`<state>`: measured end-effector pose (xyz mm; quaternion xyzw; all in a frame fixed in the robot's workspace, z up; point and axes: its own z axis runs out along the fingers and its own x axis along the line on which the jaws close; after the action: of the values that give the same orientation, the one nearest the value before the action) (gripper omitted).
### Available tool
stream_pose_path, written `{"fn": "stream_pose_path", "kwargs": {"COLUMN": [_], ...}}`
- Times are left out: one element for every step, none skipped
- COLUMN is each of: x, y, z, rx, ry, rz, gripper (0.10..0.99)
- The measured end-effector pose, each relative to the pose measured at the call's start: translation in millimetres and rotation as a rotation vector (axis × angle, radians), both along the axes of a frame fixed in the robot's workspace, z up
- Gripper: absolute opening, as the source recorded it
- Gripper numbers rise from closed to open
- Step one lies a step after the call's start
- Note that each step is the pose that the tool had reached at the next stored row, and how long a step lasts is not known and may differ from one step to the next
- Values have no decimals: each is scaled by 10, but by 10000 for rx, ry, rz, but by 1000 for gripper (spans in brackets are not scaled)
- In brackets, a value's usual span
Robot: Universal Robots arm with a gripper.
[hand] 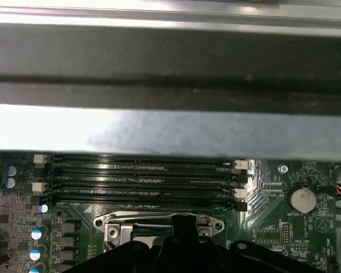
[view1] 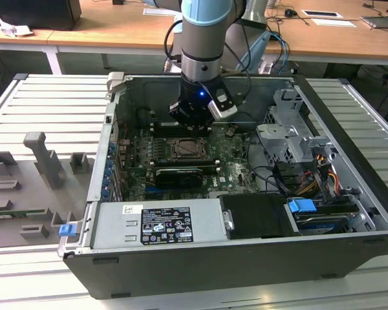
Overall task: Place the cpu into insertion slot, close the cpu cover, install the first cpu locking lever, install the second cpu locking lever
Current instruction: 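Install the second cpu locking lever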
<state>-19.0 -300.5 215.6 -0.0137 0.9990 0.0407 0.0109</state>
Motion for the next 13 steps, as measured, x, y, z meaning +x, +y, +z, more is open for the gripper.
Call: {"fn": "stream_pose_path", "kwargs": {"x": [1,0,1,1,1,1,1,2,1,1,1,1,1], "y": [-1,-1,-1,-1,-1,-1,-1,-12,-35,-52,-71,-90,-115], "z": [4,15,31,118,221,246,248,248,247,246,245,244,242], "rx": [-4,-3,-2,-2,-2,-3,0,0,-1,-1,-1,-1,-1], "ry": [2,2,0,1,1,1,0,0,1,1,1,0,1], "rz": [1,1,1,1,1,1,2,4,1,1,1,1,2], "gripper": [106,106,106,106,106,106,106,106,106,106,106,106,106]}}
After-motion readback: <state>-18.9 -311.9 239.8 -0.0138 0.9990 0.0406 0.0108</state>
